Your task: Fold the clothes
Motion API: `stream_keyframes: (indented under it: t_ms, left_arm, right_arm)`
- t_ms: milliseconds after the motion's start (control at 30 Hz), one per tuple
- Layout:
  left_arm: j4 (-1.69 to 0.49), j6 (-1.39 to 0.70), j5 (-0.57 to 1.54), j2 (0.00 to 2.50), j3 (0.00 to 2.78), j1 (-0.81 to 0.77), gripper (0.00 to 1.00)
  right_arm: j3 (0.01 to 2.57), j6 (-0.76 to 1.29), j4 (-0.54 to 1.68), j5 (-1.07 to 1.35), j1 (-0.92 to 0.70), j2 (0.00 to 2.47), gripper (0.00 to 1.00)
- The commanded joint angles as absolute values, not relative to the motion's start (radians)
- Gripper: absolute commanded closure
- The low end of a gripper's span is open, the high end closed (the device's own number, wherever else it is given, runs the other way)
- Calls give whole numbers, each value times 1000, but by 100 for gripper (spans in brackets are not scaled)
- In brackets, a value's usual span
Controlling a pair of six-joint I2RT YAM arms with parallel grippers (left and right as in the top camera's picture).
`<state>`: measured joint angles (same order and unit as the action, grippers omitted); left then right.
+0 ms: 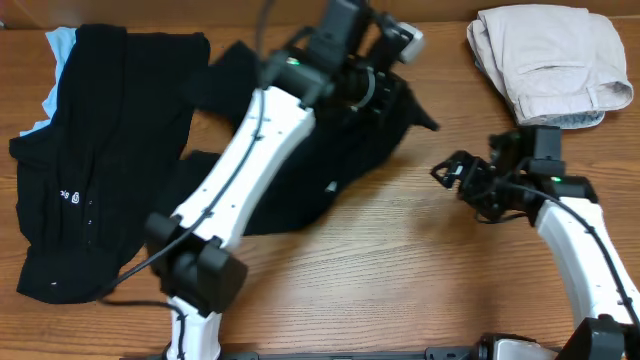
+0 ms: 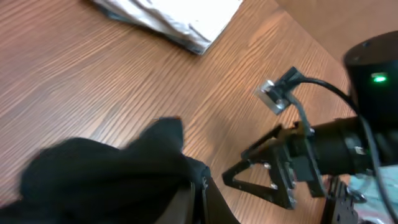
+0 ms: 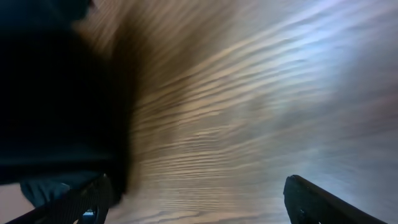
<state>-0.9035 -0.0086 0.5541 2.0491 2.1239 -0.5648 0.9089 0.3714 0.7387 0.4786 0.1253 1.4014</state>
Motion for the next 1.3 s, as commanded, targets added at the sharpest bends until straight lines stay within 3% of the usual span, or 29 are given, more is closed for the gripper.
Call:
stream_keyframes:
  t_ms: [0, 167, 333, 433, 600, 867, 1067, 1267]
  left_arm:
    - [-828, -78, 544, 2121, 2148, -603, 96]
    - [-659, -94, 543, 2188, 2148, -629, 93]
    - [-571, -93, 543, 2189, 2162, -605, 29]
    - [-661, -89, 544, 2189, 2225, -533, 1]
    - [-919, 14, 542, 2178, 2310, -376, 0]
    - [-1110, 93, 545, 2177, 2312, -136, 0]
    - [-1126, 93, 550, 2178, 2312, -41, 0]
    - [-1139, 93, 501, 2178, 2312, -15, 0]
  right_arm:
    - [929, 385, 766, 472, 205, 1343, 7]
    - [929, 336, 791, 472, 266, 1292, 7]
    - [929, 278, 788, 502, 251, 1274, 6]
    - [929, 226, 754, 510, 194, 1274, 6]
    - [929, 222, 640, 440, 55, 1274, 7]
    - [929, 465, 546, 44, -140, 1367, 9]
    - [929, 525, 538, 88, -167, 1539, 11]
    - [929, 538, 518, 136, -169, 1634, 27]
